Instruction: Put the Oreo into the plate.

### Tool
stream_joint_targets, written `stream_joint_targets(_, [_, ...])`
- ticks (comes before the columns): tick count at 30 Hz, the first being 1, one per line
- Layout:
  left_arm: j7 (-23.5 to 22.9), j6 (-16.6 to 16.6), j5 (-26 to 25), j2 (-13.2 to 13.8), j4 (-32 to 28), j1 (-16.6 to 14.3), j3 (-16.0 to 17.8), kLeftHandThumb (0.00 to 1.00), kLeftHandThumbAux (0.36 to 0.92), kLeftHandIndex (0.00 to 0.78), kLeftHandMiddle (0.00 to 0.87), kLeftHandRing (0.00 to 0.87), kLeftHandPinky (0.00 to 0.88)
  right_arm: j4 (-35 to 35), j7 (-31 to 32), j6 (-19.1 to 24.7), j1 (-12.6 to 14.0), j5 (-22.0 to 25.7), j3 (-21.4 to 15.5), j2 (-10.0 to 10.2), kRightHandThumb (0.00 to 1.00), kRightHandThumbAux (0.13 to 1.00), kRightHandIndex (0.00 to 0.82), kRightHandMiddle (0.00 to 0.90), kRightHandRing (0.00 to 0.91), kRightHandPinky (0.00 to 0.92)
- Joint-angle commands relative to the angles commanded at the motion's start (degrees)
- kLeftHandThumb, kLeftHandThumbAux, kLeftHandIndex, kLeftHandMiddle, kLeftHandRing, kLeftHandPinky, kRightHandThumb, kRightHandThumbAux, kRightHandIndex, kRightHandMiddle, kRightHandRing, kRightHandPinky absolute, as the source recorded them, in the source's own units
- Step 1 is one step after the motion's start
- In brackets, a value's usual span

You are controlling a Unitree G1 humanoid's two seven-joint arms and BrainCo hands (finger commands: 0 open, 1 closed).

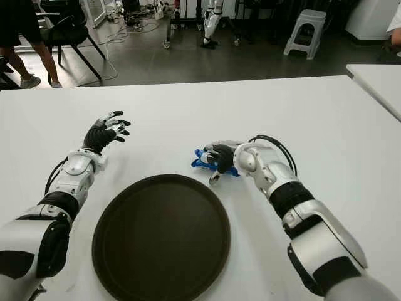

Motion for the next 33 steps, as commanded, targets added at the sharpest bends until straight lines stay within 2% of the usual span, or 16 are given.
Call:
stream_joint_targets(8, [-0.12,-0.06,-0.3,-0.12,-0.03,-0.05,0.25,0.213,0.658,0.202,0.357,0.433,0.471,2.83,-1.46,-0.77,-0.63,0.14,0.04,0.73,0.0,0.747,0.015,0.033,0.032,0.145])
stream_joint_targets(14, [0.18,-0.1,-0.09,-0.11,-0.02,-0.09,0.13,0.215,0.652,0.198,0.353,0.432,0.475,3.57,-2.52,-1.11,-0.59,0.4,-0.21,1.0,0.0,0.75,0.018,0.04,0.042,0.1])
stream_joint_targets(21, [0.43,-0.19,-0.02,-0.16,0.01,-0.12,0.1,0.204,0.635,0.198,0.356,0.44,0.482,3.9,-2.97,-0.36,-0.4,0.6,-0.43,1.5,0.0,0.754,0.02,0.055,0.047,0.099])
stream_joint_targets(33, [0.28,0.25,-0.4,-0.26,0.02,-0.26,0.44,0.234,0.648,0.206,0.345,0.421,0.474,6.13,-5.31,-1.84,-0.49,0.76,-0.4,1.8,0.0,0.755,0.038,0.083,0.07,0.1])
